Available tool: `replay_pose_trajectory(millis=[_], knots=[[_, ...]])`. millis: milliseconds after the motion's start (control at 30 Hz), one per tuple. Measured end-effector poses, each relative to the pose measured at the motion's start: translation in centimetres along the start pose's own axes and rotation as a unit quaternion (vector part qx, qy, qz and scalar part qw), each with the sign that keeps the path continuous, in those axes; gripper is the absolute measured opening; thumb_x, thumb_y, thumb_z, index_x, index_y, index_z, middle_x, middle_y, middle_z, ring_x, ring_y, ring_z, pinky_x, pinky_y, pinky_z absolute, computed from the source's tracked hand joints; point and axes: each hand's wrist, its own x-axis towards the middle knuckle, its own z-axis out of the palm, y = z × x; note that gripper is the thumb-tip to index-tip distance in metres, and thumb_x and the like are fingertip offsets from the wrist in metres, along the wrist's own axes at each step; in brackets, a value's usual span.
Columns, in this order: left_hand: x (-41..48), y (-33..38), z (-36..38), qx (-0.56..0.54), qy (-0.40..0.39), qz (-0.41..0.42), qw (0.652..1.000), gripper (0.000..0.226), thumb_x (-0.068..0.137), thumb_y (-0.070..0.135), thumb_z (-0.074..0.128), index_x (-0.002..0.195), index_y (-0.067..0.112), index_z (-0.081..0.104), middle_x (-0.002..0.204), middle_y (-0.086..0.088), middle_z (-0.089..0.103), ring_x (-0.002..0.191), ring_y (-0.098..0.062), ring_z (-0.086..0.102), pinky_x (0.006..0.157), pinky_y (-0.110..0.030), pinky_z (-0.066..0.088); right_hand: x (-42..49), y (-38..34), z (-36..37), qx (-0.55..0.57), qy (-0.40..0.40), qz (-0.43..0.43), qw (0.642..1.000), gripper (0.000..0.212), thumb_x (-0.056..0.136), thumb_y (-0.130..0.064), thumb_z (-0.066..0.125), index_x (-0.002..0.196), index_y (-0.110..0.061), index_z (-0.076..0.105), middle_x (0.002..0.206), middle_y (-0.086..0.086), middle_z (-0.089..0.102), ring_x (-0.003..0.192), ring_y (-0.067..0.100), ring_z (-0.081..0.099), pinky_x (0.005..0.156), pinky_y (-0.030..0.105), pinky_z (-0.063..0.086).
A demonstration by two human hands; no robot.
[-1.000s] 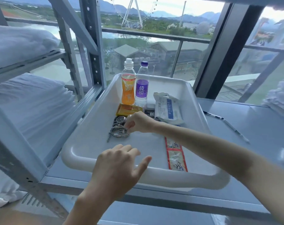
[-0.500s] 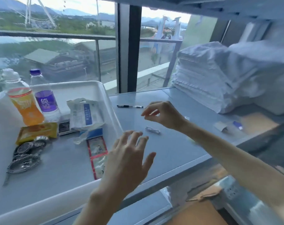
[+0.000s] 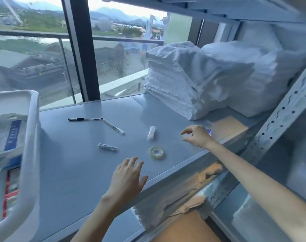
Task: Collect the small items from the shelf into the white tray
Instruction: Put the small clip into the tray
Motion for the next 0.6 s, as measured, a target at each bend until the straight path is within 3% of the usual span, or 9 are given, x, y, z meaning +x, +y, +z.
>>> replay_pose_trajectory(millis=[167,367,467,600], knots=[[2.6,2.3,2.3,0.013,-0.023,-0.03,0.999,0.051,0.091,0.049,0.041,0.135,0.024,0.039,0.143,0.001,0.037,0.133,-0.018,0.032,0.104,-0.031,0.033,2.7,6.2,0.2,-0.048,-0.021,0.067,0.996,0.04,0.078,-0.028,0.07,0.114,-0.016,0.061,0.123,0.01,0.058,0.111,0.025,0.057,0.092,0.033,0.044],[3.6,3.4,2.9,0.023,-0.019,-0.056,0.998,0.046,0.09,0.047,0.041,0.13,0.025,0.043,0.137,0.005,0.04,0.127,-0.019,0.034,0.1,-0.031,0.034,5.9,7.8,1.6,-0.03,-0.045,0.08,0.995,0.044,0.074,-0.031,0.073,0.107,-0.013,0.051,0.115,0.011,0.06,0.107,0.03,0.055,0.087,0.037,0.044],[3.3,2.9,2.4,0.027,-0.016,-0.07,0.997,0.047,0.091,0.044,0.041,0.135,0.025,0.039,0.142,0.004,0.036,0.131,-0.018,0.031,0.103,-0.031,0.032,6.4,6.6,2.5,-0.018,-0.042,0.038,0.998,0.039,0.072,-0.022,0.073,0.103,-0.01,0.051,0.106,0.012,0.063,0.1,0.03,0.059,0.082,0.035,0.045],[2.3,1.5,-0.2,0.024,0.043,-0.091,0.995,0.046,0.092,0.038,0.045,0.135,0.024,0.041,0.143,0.004,0.038,0.133,-0.016,0.029,0.106,-0.029,0.031,6.3,0.8,2.8,0.066,-0.075,-0.085,0.991,0.042,0.071,-0.015,0.077,0.106,-0.009,0.054,0.1,0.005,0.062,0.095,0.02,0.06,0.077,0.027,0.046]])
